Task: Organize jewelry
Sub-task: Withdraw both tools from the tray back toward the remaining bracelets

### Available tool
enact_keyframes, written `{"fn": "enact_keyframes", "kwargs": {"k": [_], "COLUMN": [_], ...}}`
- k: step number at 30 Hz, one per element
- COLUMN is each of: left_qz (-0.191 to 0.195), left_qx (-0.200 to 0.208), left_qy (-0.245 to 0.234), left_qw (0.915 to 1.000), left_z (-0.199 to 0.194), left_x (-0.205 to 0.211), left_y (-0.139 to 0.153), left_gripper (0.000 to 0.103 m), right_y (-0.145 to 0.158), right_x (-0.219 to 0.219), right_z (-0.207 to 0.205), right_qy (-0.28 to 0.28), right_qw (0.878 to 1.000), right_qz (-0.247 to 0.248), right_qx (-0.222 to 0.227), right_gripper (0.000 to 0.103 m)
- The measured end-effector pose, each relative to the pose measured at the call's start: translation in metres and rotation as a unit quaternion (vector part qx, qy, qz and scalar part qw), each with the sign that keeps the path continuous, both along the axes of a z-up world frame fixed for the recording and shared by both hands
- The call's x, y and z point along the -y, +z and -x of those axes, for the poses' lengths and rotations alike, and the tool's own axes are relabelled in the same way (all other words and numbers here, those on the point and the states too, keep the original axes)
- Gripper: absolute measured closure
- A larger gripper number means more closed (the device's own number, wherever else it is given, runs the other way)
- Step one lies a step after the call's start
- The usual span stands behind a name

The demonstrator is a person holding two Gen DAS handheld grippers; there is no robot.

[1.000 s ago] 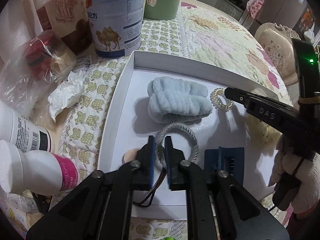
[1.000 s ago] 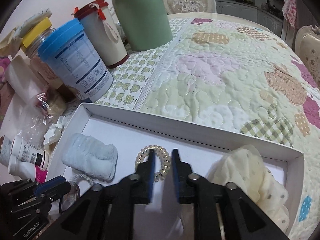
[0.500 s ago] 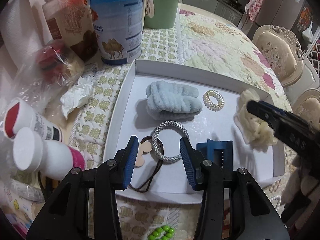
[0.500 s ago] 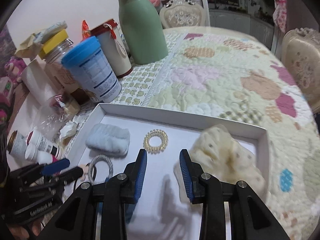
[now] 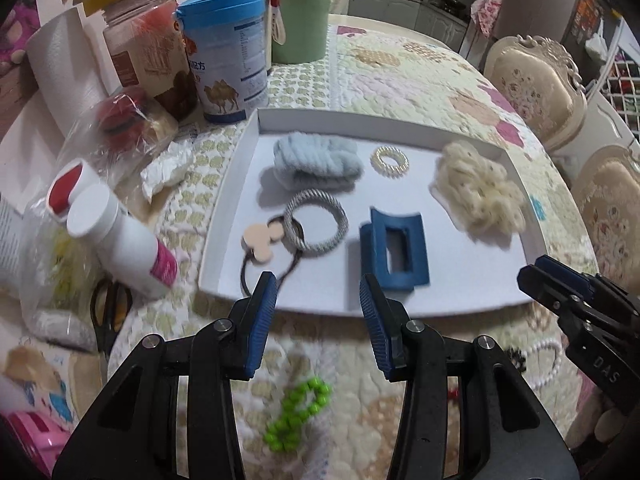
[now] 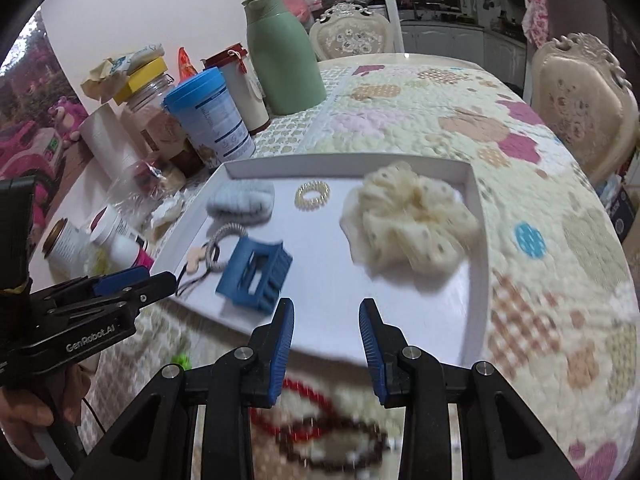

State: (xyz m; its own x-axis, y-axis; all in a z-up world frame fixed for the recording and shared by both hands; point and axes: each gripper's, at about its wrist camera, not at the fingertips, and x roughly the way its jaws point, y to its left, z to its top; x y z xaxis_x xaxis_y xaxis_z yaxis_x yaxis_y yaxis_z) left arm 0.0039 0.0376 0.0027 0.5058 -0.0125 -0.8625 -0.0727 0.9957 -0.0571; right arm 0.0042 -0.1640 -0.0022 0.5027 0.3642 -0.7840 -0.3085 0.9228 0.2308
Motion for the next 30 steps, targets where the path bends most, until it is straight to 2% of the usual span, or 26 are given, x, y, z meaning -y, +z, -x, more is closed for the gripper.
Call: {"fn": "enact_keyframes", "kwargs": {"k": [14, 30], "left_qz": [-0.010, -0.027], "left_qx": [0.002, 0.008], "left_qy": [-0.010, 0.009], "left_qw": [0.9999, 0.9996], "left_z": [0.062, 0.120], "left_x": [0.031, 0.025], "left_y": [0.006, 0.010], "left_gripper": [0.060, 0.060], "right_y": [0.005, 0.010], "right_x": [0.027, 0.031], "right_z": [0.069, 0.122], "right_qy": [-0.013, 0.012], "right_qw": [1.000, 1.000], "right_qz": [0.005, 0.016], "right_qx": [-0.002, 0.003], "right_gripper": [0.066, 0.064]}}
